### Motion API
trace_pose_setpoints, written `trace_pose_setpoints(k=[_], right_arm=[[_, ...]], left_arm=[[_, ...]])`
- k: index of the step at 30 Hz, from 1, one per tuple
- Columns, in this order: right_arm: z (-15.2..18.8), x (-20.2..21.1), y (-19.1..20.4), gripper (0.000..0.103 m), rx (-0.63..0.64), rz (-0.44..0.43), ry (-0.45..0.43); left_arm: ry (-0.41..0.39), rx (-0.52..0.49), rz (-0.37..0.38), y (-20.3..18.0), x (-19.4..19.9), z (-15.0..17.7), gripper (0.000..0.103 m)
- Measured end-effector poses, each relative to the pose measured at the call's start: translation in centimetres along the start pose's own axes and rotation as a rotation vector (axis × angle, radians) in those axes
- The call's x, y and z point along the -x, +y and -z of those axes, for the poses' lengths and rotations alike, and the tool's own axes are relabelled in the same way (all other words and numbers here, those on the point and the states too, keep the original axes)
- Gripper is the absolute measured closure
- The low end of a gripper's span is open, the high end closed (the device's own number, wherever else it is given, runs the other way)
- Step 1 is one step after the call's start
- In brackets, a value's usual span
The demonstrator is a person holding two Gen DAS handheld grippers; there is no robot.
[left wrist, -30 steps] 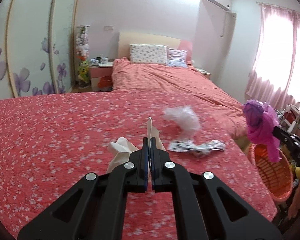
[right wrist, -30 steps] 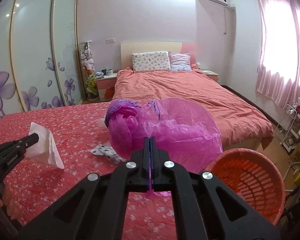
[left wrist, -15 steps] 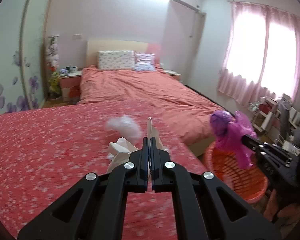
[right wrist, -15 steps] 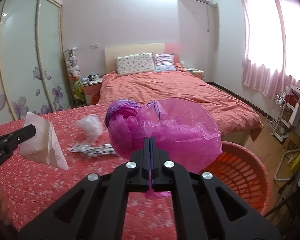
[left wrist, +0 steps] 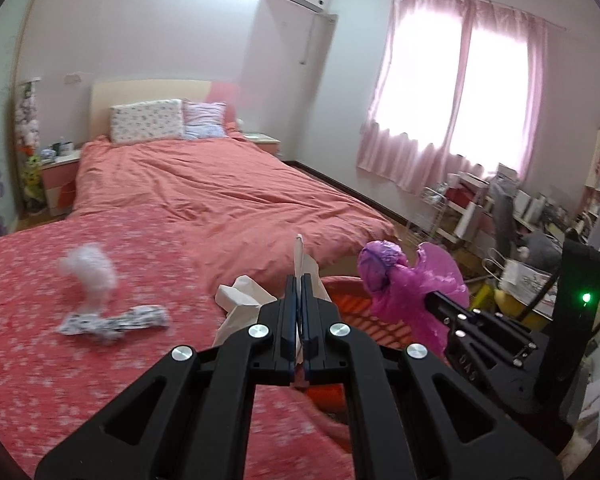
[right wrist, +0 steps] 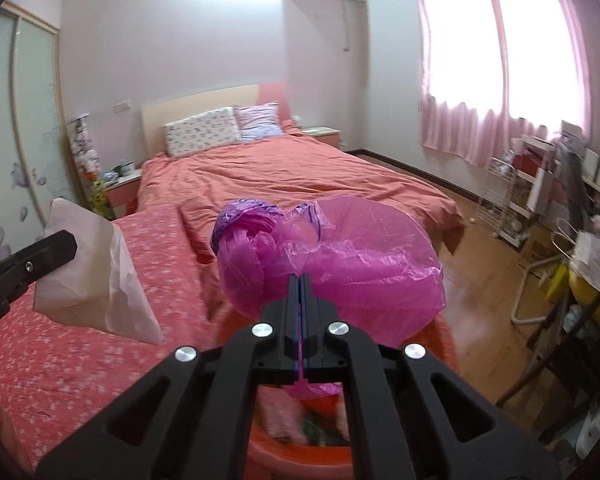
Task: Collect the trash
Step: 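Carry the white paper and pink bag over the orange basket with both tools, then open both tools to drop the white paper and pink bag into the basket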
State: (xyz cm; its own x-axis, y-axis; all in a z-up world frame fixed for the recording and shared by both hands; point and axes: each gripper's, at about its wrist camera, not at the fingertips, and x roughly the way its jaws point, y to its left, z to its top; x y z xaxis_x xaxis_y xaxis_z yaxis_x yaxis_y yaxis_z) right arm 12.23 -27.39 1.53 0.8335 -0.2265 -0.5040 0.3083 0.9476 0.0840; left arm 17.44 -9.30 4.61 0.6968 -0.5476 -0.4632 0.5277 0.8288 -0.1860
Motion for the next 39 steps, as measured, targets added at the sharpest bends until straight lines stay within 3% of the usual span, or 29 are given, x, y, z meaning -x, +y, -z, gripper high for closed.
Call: trace_pose_setpoints(k=[13,28,29,32,39], right_arm=[[1.3,-1.7,-5.6,0.101,-0.073,0.057,0.030],[2.1,-4.2,-6.0,0.096,-0.108,0.032,0.068],[2.2,-4.4,-6.0,0.094,-0.107,0.029,0.073],[2.6,-4.8,-5.6,0.072,-0.103,0.021,0.081],[3.0,-5.0,-4.3,0.066,-0.080,0.019,0.090]], left_arm=[[0.059,-0.017,0.073,-4.2,-4.8,1.0,0.101],[0.157,-0.005,0.062,-4.6,-8.1,2.3,0.100],[0.165,-0.002,0.056,-4.3,-8.2,2.4,0.095],[0.176,0.007,0.029,-3.8,-8.4,2.9,0.073],[0.193,0.019,-0.041,-1.1,-8.0,3.3,0.069]])
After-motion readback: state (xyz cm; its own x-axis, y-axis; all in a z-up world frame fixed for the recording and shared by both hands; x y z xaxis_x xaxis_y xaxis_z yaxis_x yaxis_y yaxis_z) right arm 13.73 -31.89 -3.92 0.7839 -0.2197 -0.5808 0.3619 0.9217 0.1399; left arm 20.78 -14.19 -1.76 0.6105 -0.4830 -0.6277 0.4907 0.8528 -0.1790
